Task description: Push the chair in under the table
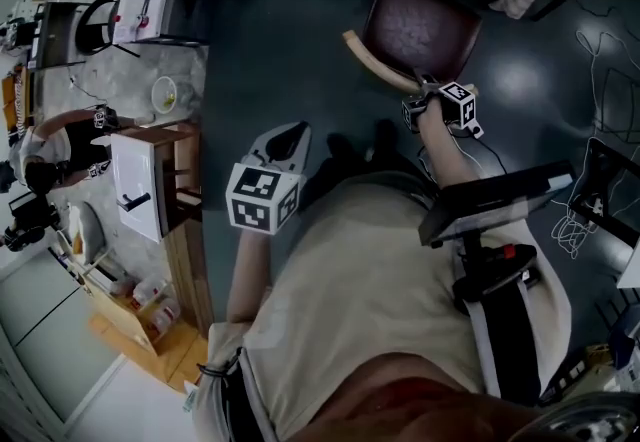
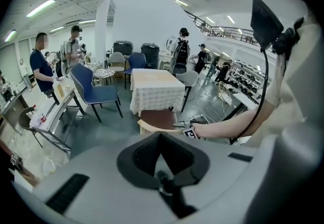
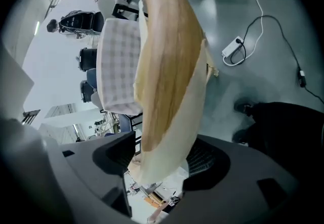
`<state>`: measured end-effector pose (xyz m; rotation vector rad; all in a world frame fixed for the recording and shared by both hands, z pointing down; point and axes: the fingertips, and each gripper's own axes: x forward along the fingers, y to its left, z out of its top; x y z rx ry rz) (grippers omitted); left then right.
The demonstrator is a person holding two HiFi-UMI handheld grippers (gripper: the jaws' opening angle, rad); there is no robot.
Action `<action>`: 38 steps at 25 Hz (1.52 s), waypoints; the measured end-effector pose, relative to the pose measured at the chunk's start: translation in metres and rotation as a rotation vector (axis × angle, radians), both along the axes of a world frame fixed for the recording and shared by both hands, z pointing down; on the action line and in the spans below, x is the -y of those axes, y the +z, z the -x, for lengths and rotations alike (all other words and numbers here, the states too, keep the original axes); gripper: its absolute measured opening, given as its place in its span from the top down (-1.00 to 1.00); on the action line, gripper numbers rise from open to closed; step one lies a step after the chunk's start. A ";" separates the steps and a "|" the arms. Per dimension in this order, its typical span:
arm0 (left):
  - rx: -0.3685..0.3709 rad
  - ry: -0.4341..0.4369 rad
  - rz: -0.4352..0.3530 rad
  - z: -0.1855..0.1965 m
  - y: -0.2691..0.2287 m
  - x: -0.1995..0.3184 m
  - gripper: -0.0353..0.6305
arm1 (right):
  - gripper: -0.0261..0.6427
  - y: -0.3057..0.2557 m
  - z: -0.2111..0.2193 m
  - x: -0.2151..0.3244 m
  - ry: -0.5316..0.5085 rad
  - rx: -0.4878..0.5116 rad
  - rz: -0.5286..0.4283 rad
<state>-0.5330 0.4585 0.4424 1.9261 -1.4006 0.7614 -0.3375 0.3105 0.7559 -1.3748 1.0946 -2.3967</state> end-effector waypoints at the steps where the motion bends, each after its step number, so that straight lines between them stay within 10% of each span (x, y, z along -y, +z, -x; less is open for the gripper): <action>1: -0.004 0.011 0.003 0.000 0.002 0.009 0.88 | 0.01 0.003 -0.001 0.005 0.002 0.001 0.008; 6: -0.035 0.072 0.000 0.016 0.010 0.038 0.88 | 0.36 0.017 -0.004 0.002 0.027 -0.034 0.067; 24: -0.089 0.259 -0.002 0.125 0.026 0.096 0.88 | 0.48 0.023 -0.033 -0.001 0.429 -0.199 0.125; 38: -0.105 0.353 0.006 0.097 0.021 0.148 0.88 | 0.47 0.022 -0.036 -0.002 0.496 -0.224 0.175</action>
